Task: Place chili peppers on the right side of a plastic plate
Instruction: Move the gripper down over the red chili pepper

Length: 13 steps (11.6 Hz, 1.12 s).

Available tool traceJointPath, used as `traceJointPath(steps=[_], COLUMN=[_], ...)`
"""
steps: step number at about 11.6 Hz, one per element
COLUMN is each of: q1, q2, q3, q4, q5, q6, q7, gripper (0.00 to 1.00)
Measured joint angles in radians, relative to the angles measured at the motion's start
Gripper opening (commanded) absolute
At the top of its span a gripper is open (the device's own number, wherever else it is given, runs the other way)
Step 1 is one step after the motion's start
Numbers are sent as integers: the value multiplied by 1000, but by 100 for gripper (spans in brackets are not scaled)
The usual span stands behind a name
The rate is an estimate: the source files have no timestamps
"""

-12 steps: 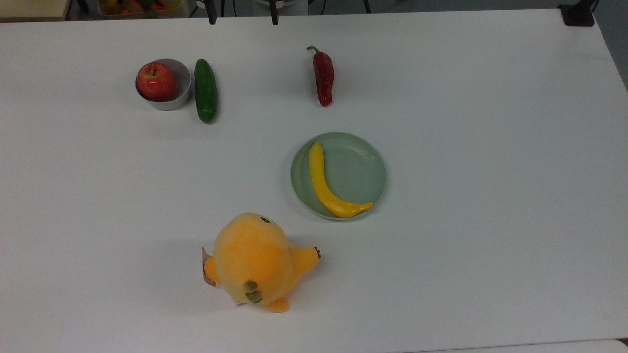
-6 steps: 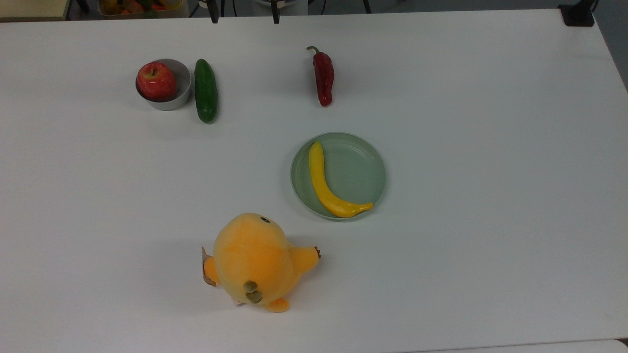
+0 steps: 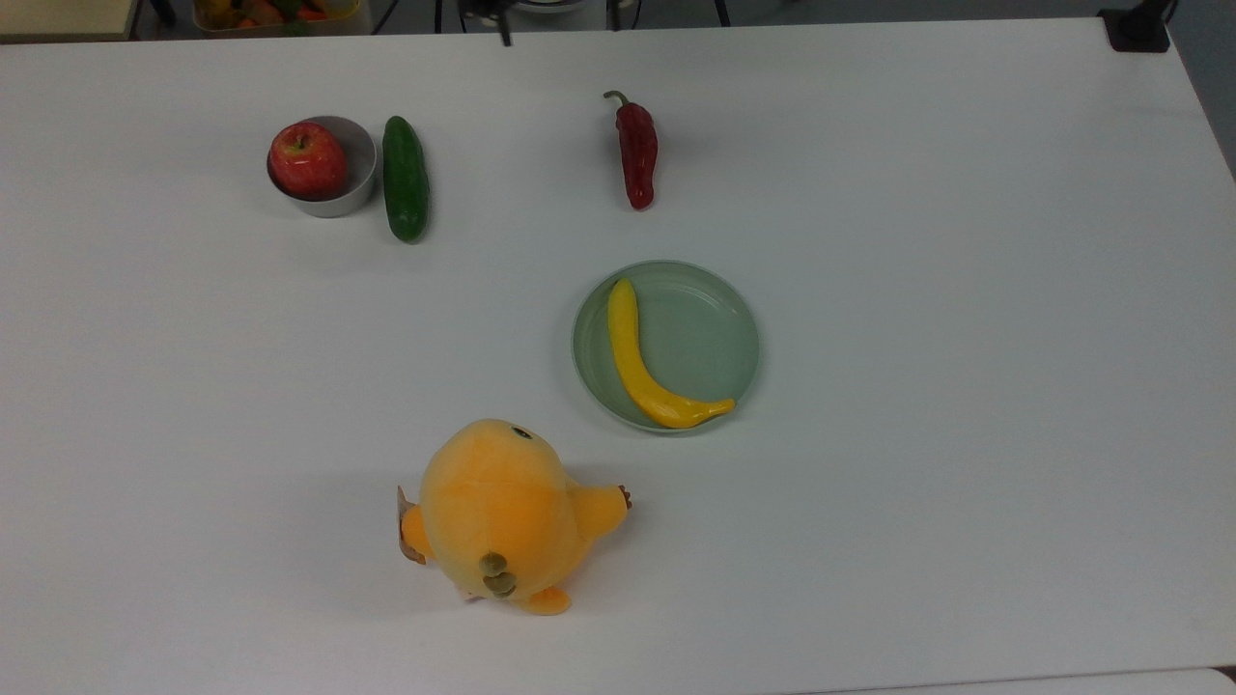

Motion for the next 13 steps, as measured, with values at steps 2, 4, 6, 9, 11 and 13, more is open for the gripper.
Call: traceJointPath(steps=[2,4,6,9,11,13], q1=[6,6,6,6,6,6], q2=[2,3,4,7,12,14], q3=[50,83,89,91,116,134], q4=[-81,-151,-207,-328,-423,-487], q5=[0,0,0,0,0,0], q6=[-5,-5,-3,125,266,376], q7=[-3,-3,-5,-7,-5,5], gripper=[100,100,100,100,100,100])
